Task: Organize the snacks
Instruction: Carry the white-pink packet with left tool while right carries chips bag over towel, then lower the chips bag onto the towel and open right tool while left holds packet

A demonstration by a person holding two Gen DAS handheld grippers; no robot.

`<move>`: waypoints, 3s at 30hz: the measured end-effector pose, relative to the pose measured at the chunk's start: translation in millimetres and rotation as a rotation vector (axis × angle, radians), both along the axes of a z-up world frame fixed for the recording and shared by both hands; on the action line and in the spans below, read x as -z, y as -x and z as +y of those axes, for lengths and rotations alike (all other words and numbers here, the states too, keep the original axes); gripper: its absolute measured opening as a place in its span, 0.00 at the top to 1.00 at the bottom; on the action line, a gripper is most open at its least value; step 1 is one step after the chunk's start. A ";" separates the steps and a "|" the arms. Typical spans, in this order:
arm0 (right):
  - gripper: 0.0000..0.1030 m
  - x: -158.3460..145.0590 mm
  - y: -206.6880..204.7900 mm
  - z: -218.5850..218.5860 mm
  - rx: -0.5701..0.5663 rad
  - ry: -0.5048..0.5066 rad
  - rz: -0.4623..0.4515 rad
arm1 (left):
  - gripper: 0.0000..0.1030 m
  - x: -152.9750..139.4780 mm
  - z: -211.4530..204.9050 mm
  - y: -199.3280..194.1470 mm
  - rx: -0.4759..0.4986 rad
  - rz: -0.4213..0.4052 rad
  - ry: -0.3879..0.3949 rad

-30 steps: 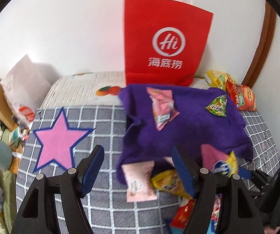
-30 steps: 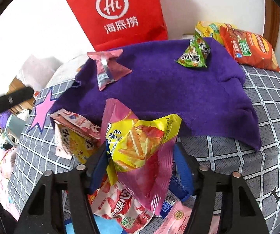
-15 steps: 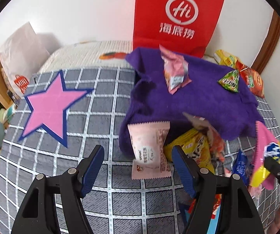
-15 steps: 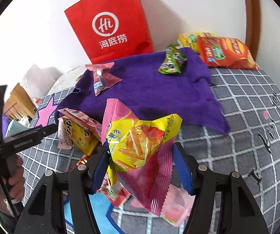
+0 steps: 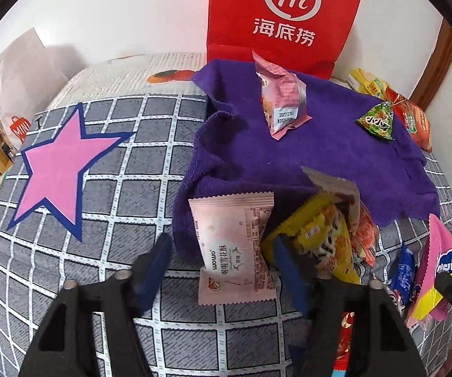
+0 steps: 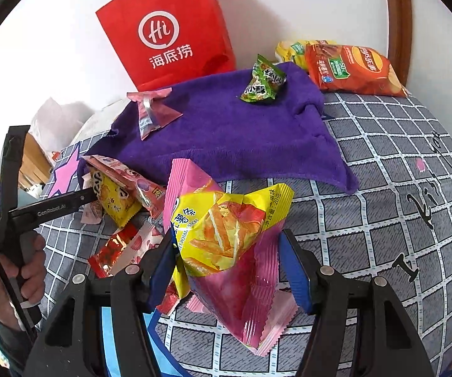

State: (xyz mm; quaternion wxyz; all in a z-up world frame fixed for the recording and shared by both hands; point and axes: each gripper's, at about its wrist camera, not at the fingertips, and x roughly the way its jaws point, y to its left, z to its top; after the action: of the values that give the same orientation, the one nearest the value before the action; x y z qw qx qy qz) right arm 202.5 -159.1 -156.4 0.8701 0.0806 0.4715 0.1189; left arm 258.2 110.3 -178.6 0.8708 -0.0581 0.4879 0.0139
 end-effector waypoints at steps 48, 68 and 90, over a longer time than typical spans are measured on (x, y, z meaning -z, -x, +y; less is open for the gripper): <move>0.39 -92.9 -91.1 -11.6 -0.032 0.003 -0.162 | 0.70 -111.1 -36.2 -42.3 0.098 -0.179 0.008; 0.39 -32.3 -157.1 -10.2 -0.046 -0.067 -0.099 | 0.70 -64.6 -60.3 -114.3 0.133 -0.090 0.006; 0.37 0.8 -154.6 -9.0 -0.065 -0.028 -0.032 | 0.70 -70.3 -56.8 -109.9 0.115 -0.096 -0.005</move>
State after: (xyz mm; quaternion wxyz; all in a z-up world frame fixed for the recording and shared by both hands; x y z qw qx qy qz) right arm 357.1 -168.1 -157.2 0.8720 0.0754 0.4581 0.1552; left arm 368.1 53.5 -108.2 0.8927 -0.0284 0.4482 -0.0376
